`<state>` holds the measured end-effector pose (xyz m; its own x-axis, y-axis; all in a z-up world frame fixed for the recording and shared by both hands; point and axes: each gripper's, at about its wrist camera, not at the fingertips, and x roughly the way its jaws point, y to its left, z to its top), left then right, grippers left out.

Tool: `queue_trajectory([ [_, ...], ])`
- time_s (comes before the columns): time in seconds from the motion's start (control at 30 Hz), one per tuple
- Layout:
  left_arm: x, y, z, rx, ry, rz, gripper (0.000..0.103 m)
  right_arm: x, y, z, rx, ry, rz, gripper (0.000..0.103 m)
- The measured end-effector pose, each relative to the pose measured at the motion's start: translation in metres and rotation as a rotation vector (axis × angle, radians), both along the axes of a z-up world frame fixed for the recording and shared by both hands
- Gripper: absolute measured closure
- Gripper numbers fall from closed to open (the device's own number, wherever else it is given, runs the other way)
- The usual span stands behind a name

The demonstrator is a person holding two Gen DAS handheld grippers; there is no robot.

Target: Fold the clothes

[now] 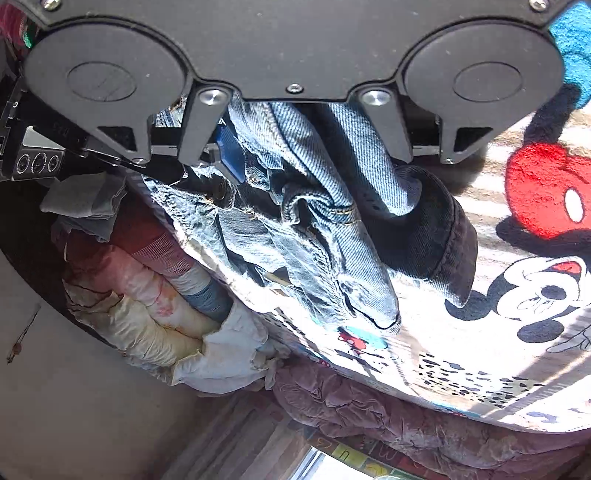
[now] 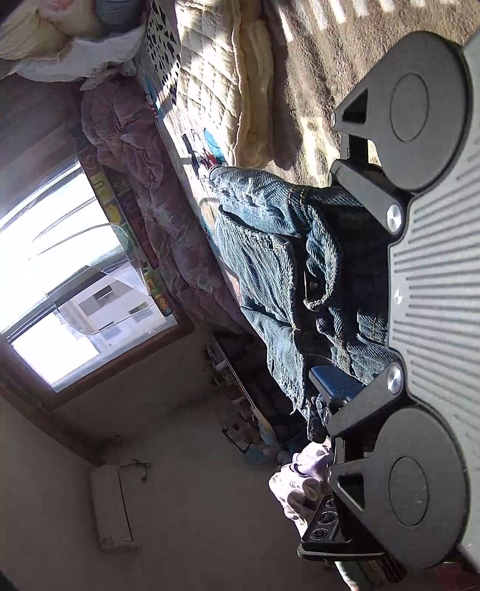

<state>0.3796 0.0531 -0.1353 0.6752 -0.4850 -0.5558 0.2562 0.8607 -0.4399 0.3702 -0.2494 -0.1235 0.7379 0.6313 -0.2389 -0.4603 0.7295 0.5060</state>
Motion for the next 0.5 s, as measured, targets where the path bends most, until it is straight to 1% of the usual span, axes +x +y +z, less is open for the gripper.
queue_trajectory([
  [0.03, 0.004, 0.001, -0.004, 0.018, 0.032, 0.013, 0.037, 0.001, 0.003, -0.005, -0.033, 0.028, -0.008, 0.023],
  [0.1, 0.001, 0.007, 0.003, -0.007, 0.037, 0.016, 0.036, 0.002, 0.009, -0.015, -0.097, 0.083, -0.023, 0.023],
  [0.13, 0.000, 0.010, 0.010, -0.005, 0.035, 0.023, 0.036, 0.003, 0.012, -0.020, -0.128, 0.110, -0.030, 0.023],
  [0.23, -0.006, 0.018, 0.025, 0.014, 0.007, 0.055, 0.036, 0.004, 0.001, -0.016, -0.086, 0.103, -0.039, 0.023],
  [0.33, -0.009, 0.022, 0.036, 0.037, -0.018, 0.105, 0.036, 0.014, -0.017, -0.025, -0.029, 0.139, -0.079, 0.023],
  [0.4, -0.011, 0.024, 0.043, 0.052, -0.056, 0.142, 0.037, 0.021, -0.027, -0.031, 0.021, 0.158, -0.111, 0.023],
  [0.43, -0.011, 0.023, 0.046, 0.062, -0.070, 0.152, 0.037, 0.026, -0.033, -0.035, 0.052, 0.170, -0.120, 0.023],
  [0.5, -0.009, 0.021, 0.048, 0.050, -0.096, 0.150, 0.037, 0.035, -0.039, -0.040, 0.089, 0.192, -0.129, 0.023],
])
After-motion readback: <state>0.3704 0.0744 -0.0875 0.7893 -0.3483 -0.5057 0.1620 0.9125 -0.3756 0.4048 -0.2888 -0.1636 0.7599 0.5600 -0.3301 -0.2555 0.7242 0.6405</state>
